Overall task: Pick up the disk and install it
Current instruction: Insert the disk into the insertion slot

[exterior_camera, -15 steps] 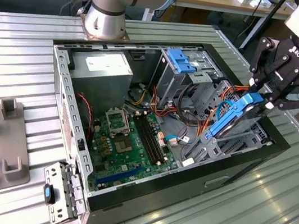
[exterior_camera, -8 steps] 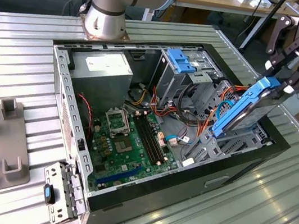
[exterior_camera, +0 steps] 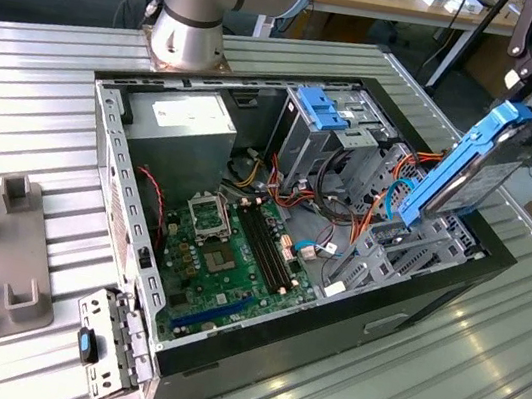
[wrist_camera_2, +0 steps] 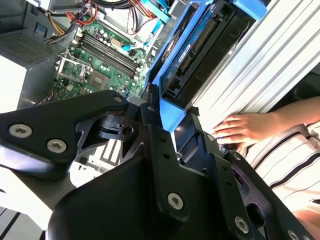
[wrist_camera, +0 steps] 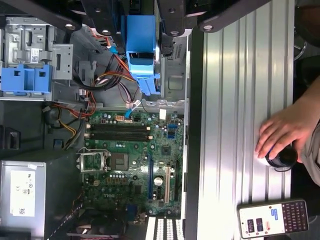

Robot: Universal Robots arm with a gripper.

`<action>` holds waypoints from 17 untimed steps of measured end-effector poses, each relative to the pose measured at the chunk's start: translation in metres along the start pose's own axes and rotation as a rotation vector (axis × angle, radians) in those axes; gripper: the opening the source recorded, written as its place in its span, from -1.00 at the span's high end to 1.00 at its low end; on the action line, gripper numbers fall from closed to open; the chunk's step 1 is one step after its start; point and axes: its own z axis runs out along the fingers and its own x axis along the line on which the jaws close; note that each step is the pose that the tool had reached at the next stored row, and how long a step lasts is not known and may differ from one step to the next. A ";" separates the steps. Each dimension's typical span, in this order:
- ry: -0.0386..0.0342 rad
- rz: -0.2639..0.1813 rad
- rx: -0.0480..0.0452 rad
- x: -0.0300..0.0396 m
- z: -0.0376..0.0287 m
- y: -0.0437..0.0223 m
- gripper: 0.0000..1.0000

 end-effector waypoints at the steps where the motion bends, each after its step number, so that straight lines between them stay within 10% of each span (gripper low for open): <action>1: -0.0001 0.000 0.0008 -0.0003 -0.0038 0.0001 0.28; 4: -0.0002 0.000 0.0024 0.0007 -0.0080 0.0003 0.28; 8: -0.0021 0.000 0.0036 0.0109 0.0027 0.0020 0.28; 11: -0.0233 -0.001 0.0041 0.0110 0.0035 0.0026 0.28; 17: -0.0360 -0.001 0.0043 0.0165 0.0135 0.0027 0.28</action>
